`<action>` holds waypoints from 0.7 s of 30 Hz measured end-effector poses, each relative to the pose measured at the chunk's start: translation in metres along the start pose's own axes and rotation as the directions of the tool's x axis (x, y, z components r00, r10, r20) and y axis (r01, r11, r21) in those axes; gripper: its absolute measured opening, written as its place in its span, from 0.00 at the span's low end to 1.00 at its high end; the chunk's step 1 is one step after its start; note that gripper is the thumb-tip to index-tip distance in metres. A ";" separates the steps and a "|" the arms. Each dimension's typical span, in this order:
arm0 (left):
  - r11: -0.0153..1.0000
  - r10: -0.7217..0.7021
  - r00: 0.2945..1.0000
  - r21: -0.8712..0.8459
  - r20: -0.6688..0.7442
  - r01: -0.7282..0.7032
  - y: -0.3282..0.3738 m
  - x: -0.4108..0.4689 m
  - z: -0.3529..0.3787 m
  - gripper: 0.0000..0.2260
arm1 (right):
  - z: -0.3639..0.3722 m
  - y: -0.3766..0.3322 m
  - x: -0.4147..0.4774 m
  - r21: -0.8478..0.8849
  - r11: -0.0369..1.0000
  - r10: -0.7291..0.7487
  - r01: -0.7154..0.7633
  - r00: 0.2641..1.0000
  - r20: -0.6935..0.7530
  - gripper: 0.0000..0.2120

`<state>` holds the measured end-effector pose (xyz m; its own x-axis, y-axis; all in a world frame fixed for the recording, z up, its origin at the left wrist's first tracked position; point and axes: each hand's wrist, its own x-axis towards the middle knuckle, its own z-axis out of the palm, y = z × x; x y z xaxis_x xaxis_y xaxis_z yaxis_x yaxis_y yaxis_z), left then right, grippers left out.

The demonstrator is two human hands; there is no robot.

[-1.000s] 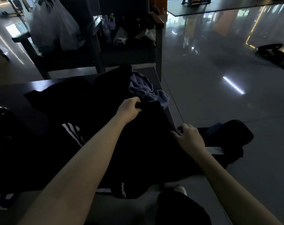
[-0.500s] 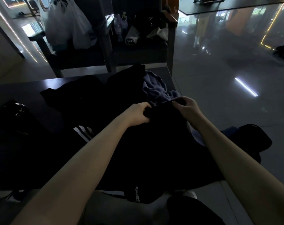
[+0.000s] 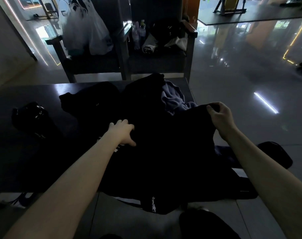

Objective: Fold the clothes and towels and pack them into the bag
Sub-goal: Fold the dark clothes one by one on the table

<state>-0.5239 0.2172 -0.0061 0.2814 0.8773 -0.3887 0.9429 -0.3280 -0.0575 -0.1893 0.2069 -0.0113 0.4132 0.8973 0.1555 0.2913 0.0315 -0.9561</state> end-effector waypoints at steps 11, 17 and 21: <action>0.919 -0.271 0.956 -0.325 -0.115 0.221 -0.066 -0.040 -0.003 0.13 | -0.004 0.005 -0.004 -0.075 0.997 0.031 -0.033 0.999 -0.031 0.09; 0.829 -0.358 0.897 -0.531 -0.259 0.177 -0.091 -0.059 -0.031 0.12 | 0.003 0.008 -0.002 -0.102 0.994 0.039 -0.045 0.998 -0.055 0.09; 0.822 -0.382 0.871 -0.544 -0.308 0.168 -0.102 -0.058 -0.045 0.10 | 0.011 0.006 0.001 -0.127 0.991 0.022 -0.030 0.997 -0.069 0.09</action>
<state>-0.6279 0.2160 0.0637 -0.0604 0.9976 -0.0333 0.9193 0.0685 0.3876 -0.1962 0.2130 -0.0199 0.4782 0.8651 0.1517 0.3858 -0.0517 -0.9211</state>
